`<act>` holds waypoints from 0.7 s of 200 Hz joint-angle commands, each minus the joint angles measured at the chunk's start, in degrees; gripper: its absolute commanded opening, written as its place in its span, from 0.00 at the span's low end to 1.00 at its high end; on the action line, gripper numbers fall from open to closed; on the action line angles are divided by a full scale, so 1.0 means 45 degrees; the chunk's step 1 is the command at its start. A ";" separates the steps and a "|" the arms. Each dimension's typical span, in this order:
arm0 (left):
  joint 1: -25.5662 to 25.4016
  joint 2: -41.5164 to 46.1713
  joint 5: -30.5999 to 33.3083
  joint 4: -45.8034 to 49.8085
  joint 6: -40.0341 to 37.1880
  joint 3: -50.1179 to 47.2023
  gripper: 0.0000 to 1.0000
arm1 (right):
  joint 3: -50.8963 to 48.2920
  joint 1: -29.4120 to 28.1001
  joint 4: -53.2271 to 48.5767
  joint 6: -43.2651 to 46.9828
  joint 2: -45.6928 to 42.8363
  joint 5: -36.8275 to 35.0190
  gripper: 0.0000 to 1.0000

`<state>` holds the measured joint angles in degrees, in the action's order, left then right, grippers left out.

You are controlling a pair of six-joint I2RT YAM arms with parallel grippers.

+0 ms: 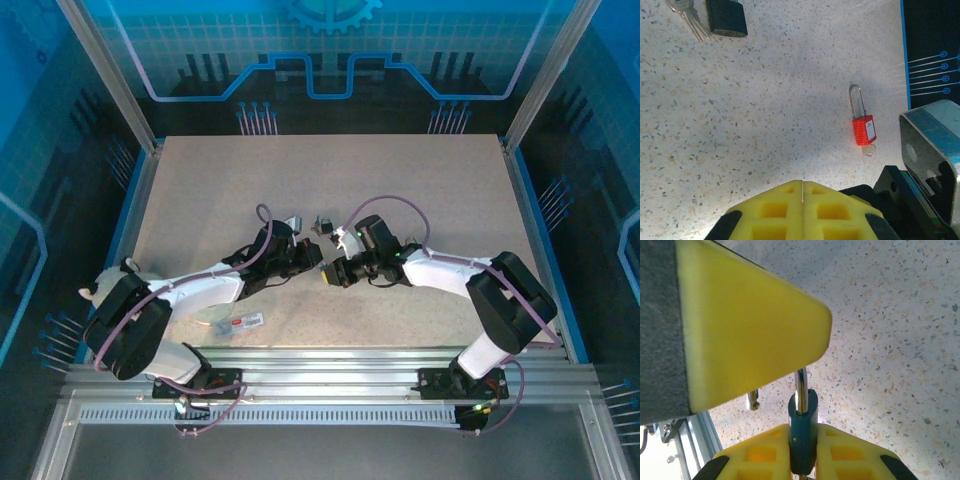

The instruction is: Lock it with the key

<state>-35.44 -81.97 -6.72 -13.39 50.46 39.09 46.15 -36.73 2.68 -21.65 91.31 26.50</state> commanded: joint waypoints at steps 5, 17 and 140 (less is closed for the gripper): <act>-0.0084 0.0533 0.0049 0.0397 -0.0613 -0.0142 0.00 | -0.0267 0.0174 0.0725 -0.0085 -0.0523 0.0648 0.12; -0.0066 0.0600 -0.0015 0.0366 -0.0717 -0.0185 0.00 | -0.0367 0.0186 0.0947 -0.0102 -0.0616 0.0832 0.12; 0.0532 0.3278 -0.1311 -0.2697 -0.1661 -0.2137 0.00 | -0.1929 0.0195 0.5230 -0.0846 -0.2105 0.4806 0.07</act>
<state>-34.17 -69.60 -13.06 -22.04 46.37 31.38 38.54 -35.92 18.24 -24.67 84.29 38.89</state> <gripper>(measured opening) 0.040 0.088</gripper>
